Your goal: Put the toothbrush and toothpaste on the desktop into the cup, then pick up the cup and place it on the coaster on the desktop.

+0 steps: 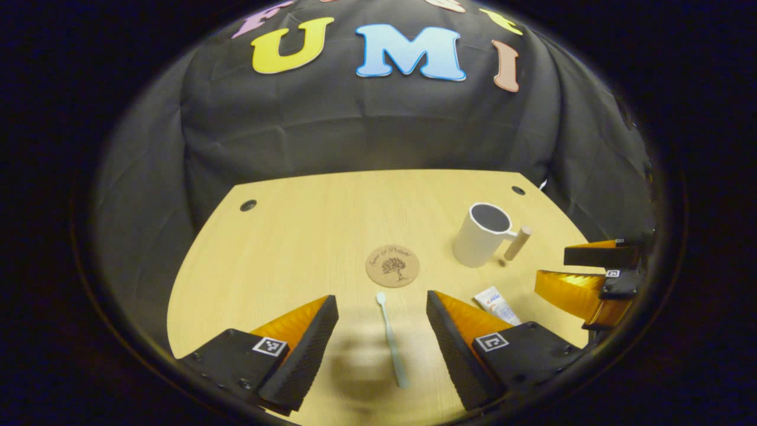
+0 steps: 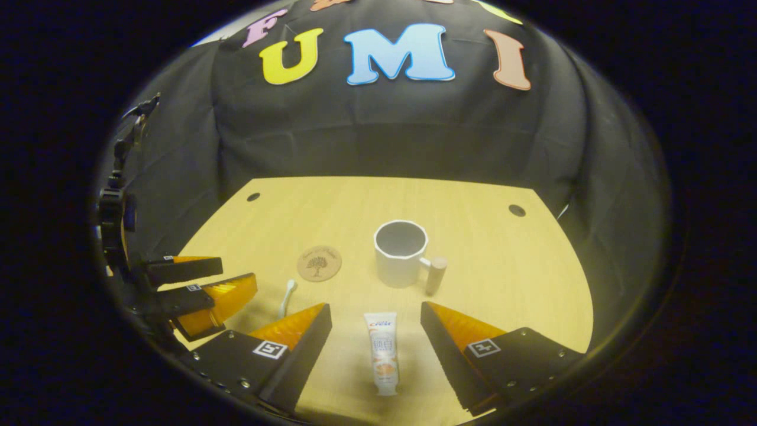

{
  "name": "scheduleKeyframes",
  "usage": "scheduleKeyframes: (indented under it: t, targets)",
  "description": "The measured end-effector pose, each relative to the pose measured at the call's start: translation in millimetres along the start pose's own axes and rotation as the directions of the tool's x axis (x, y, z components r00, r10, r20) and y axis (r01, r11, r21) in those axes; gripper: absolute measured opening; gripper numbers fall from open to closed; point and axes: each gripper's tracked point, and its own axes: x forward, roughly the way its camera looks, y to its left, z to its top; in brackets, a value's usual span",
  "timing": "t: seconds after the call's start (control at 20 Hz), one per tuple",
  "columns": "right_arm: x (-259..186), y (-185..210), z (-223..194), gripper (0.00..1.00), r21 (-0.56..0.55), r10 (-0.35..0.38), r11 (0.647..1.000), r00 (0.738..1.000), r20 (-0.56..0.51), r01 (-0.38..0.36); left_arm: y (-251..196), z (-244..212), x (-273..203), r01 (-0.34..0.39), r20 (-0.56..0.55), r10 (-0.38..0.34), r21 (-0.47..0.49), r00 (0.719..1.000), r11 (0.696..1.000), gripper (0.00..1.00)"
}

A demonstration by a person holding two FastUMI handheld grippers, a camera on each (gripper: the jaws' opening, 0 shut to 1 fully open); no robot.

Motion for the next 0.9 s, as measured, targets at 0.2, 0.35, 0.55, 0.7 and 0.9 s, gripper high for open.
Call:
scheduleKeyframes:
  t: [0.2, 0.35, 0.55, 0.7, 0.9]
  targets:
    - [15.6, -6.9, -22.4, 0.94, 0.020, 0.001, 1.000, 0.995, -0.103, 0.001, 6.4, -33.4, 23.7, -0.023, -0.108, 0.020, -0.025, 0.994, 0.999, 1.00]
    - [26.3, -8.9, -41.8, 0.95, 0.026, 0.002, 1.000, 0.980, -0.200, 0.003, 8.1, -57.4, 36.7, -0.029, -0.202, 0.017, -0.059, 0.979, 0.998, 0.98]
    - [35.7, -8.7, -67.4, 0.88, 0.034, 0.016, 0.999, 0.943, -0.333, -0.005, 6.1, -75.9, 49.4, -0.036, -0.277, 0.013, -0.078, 0.961, 0.996, 1.00]
    - [45.2, -8.7, -81.1, 0.89, 0.018, 0.012, 1.000, 0.919, -0.393, -0.005, 5.9, -84.8, 57.4, -0.043, -0.328, 0.020, -0.063, 0.944, 0.997, 1.00]
    - [53.4, -11.8, -88.9, 0.83, 0.013, 0.002, 1.000, 0.894, -0.447, 0.004, 5.8, -95.3, 66.8, -0.056, -0.385, 0.029, -0.058, 0.922, 0.997, 1.00]
